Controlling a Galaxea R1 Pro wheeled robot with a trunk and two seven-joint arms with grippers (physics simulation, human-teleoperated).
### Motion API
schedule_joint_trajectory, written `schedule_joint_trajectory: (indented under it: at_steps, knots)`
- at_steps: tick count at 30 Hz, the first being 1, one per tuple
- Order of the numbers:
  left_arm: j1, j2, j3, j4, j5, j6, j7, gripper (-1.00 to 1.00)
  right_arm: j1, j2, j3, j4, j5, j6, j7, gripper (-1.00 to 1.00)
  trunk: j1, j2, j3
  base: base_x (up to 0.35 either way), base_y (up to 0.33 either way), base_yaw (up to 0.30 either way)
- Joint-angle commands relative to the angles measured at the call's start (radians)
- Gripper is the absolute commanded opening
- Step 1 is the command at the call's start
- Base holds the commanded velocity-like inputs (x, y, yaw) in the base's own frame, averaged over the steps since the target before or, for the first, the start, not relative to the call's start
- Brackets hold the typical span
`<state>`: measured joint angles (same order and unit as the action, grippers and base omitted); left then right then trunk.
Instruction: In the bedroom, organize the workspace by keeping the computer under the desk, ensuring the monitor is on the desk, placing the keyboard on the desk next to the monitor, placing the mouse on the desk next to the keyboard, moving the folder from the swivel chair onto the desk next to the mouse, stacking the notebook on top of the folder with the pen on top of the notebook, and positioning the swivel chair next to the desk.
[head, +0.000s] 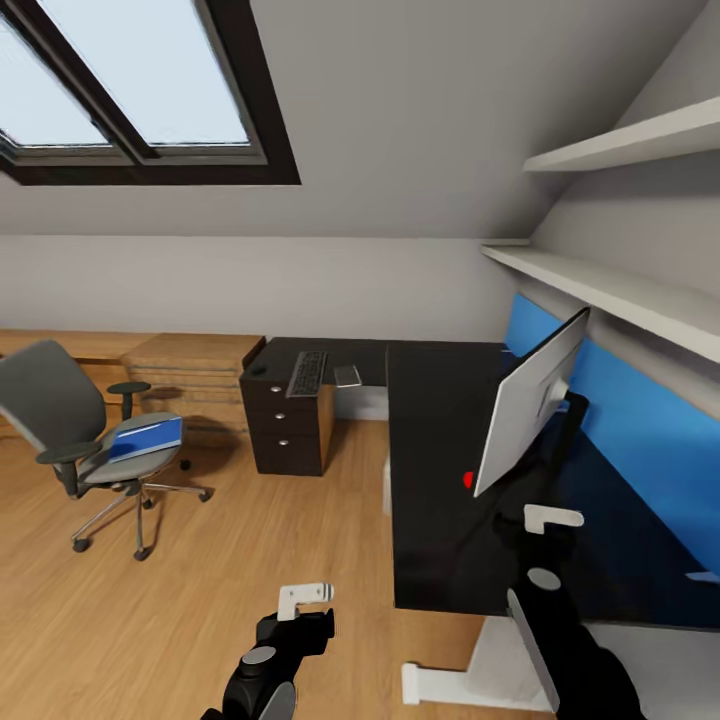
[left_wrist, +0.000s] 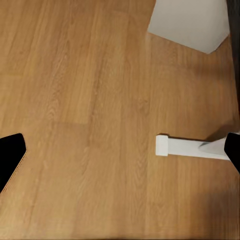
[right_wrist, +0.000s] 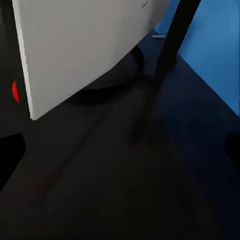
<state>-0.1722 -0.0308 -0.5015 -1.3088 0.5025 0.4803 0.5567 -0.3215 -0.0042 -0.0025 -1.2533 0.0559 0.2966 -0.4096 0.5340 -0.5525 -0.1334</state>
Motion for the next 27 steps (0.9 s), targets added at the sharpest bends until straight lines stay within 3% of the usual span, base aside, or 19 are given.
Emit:
schedule_joint_trajectory:
  at_steps: [1, 3, 4, 7, 19, 27]
  knots:
    - [-0.001, 0.0, -0.002, -0.001, 0.009, 0.001, 0.01, 1.0, 0.005, 0.002, 0.002, -0.002, 0.01, -0.005, -0.004, 1.0, 0.0, -0.002, -0.002, 0.018, 0.32, 0.0]
    - [-0.001, 0.0, -0.003, -0.001, 0.01, 0.001, 0.011, 1.0, 0.011, 0.004, 0.003, -0.002, 0.014, -0.038, -0.008, 1.0, 0.0, -0.002, -0.002, 0.125, 0.269, 0.0]
    - [-0.001, 0.0, -0.003, -0.001, 0.01, 0.001, 0.012, 1.0, 0.018, 0.005, 0.004, 0.0, 0.016, -0.108, -0.027, 1.0, 0.0, -0.002, -0.002, 0.267, 0.116, 0.0]
    - [-0.001, -0.001, -0.003, 0.0, 0.01, 0.001, 0.012, 1.0, 0.025, 0.007, 0.004, 0.009, 0.016, -0.209, -0.082, 1.0, 0.0, -0.002, -0.002, 0.303, 0.05, 0.0]
    - [-0.001, -0.001, -0.005, 0.002, 0.01, 0.001, 0.014, 1.0, 0.025, 0.006, 0.004, 0.024, 0.018, -0.235, -0.092, 1.0, 0.0, -0.002, -0.002, 0.317, 0.015, 0.0]
    - [-0.001, -0.002, -0.006, 0.01, 0.01, 0.002, 0.012, 1.0, 0.025, 0.004, 0.004, 0.03, 0.019, -0.235, -0.092, 1.0, 0.0, -0.002, -0.002, 0.056, 0.18, 0.0]
